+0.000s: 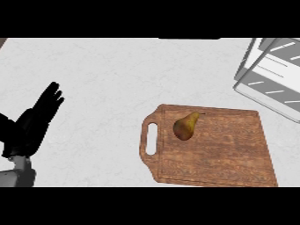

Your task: Pick the squash from the cutting board and place it in the tiered basket

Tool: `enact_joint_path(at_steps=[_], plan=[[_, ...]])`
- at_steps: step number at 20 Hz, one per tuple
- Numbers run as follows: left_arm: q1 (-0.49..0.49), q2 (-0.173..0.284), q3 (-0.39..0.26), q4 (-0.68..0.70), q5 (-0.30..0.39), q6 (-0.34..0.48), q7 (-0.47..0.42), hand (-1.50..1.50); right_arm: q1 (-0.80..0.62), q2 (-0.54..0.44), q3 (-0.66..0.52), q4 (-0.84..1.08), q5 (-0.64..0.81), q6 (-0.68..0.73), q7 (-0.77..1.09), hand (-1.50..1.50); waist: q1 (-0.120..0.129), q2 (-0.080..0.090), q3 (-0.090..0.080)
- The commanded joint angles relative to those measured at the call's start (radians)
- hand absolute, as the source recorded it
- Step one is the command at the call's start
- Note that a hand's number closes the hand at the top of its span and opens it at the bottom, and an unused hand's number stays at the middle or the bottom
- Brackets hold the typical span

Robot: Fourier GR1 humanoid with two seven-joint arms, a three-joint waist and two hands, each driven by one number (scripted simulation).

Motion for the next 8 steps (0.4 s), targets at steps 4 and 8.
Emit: enact_joint_path(at_steps=[4,8], plan=[[0.021,-0.005,-0.002,0.007,-0.001,-0.015,-0.019,0.0,0.109,-0.187,-0.072,0.08,-0.056,0.142,-0.016,-1.5,0.004,0.0,0.001],[0.023,0.0,0.007,0.027,-0.007,-0.02,-0.049,0.0,0.192,-0.225,-0.098,0.118,-0.071,0.203,-0.082,-1.5,0.001,0.002,0.003]])
